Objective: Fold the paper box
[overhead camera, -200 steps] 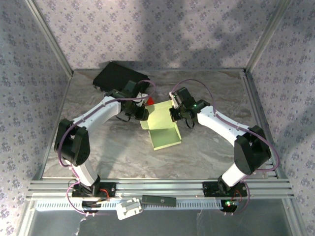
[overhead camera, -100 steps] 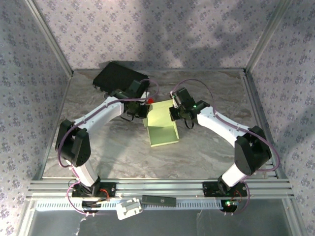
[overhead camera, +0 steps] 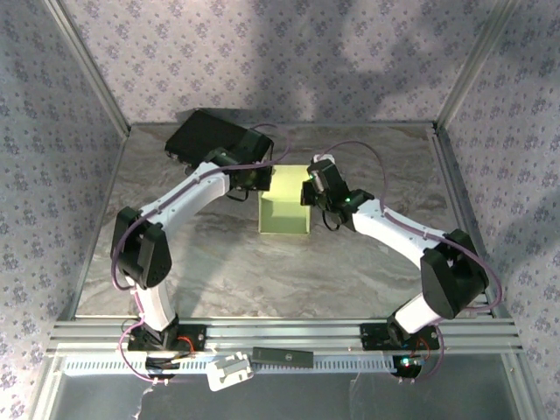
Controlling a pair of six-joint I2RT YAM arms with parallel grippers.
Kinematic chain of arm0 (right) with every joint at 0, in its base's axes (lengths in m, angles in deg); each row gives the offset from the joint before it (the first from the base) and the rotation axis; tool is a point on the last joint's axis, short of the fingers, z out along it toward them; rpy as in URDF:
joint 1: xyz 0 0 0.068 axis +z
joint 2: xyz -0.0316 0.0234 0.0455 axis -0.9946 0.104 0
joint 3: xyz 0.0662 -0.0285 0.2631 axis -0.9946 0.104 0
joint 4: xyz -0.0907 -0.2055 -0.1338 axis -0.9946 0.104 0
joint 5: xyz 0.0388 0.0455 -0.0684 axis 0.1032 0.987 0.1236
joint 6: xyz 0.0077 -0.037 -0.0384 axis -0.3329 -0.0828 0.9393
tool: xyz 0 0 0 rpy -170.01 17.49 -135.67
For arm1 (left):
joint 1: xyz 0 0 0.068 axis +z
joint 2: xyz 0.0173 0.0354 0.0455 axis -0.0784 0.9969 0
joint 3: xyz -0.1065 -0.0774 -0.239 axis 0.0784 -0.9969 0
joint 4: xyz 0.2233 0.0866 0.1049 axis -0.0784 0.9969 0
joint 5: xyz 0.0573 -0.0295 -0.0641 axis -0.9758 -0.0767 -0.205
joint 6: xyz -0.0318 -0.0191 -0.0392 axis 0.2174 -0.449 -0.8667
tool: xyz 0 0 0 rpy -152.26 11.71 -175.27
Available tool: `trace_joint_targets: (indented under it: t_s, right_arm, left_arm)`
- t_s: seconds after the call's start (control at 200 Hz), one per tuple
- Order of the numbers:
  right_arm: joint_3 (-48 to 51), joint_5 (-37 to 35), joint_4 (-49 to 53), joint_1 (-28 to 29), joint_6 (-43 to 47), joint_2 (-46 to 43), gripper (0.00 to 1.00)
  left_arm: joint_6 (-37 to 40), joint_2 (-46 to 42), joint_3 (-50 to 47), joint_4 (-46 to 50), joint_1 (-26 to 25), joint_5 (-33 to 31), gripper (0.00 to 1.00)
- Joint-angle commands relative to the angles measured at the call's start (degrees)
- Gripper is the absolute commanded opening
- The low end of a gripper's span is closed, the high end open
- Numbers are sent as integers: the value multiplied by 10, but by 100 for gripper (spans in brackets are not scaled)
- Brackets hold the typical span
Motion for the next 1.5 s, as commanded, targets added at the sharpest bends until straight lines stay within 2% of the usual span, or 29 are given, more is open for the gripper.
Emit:
trace_joint_targets:
  t_s: [0.0,0.21,0.365,0.725,1.069,1.494]
  right_arm:
    - [18,-11,-109,7,-4,21,0]
    - [62,-3,-252,-3,43,51,0]
    - [83,19,-293,-4,61,66,0]
    - [158,-18,-382,29,72,71,0]
    - [194,-71,-373,58,85,52,0]
    - [200,-113,-301,87,73,31,1]
  left_arm:
    - [-7,15,19,-64,2,-7,0]
    - [18,1,-60,-183,19,15,0]
    - [15,-26,-128,-255,22,47,0]
    - [-14,-80,-248,-337,17,78,0]
    - [-51,-138,-354,-420,-20,46,0]
    - [-67,-152,-411,-442,-63,-11,0]
